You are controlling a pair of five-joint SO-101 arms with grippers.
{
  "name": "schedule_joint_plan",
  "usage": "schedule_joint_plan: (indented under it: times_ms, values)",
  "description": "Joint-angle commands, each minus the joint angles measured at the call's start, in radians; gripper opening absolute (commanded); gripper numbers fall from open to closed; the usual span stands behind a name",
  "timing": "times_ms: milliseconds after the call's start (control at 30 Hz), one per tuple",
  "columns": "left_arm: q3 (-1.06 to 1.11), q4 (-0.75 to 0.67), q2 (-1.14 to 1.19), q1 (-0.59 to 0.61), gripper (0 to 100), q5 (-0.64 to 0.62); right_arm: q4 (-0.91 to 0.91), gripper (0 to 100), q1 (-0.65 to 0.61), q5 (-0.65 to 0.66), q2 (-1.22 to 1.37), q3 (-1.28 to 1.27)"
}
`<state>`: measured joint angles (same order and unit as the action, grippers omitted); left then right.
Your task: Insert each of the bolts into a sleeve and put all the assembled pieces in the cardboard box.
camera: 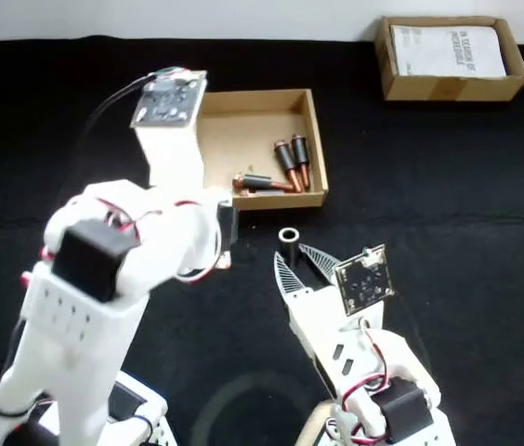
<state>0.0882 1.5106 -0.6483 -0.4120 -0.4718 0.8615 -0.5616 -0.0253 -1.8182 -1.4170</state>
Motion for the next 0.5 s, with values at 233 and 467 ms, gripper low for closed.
schedule_joint_plan:
  times_ms: [233, 467]
  values:
    - [0.409, -0.575, -0.282, 0.005, 1, 0.0, -0.186, 0.8, -0.007, -0.009, -0.015, -0.09]
    - [0.575, -0.815, -0.395, -0.085, 1, 0.002, -0.213, 0.8, -0.007, -0.009, -0.015, -0.116]
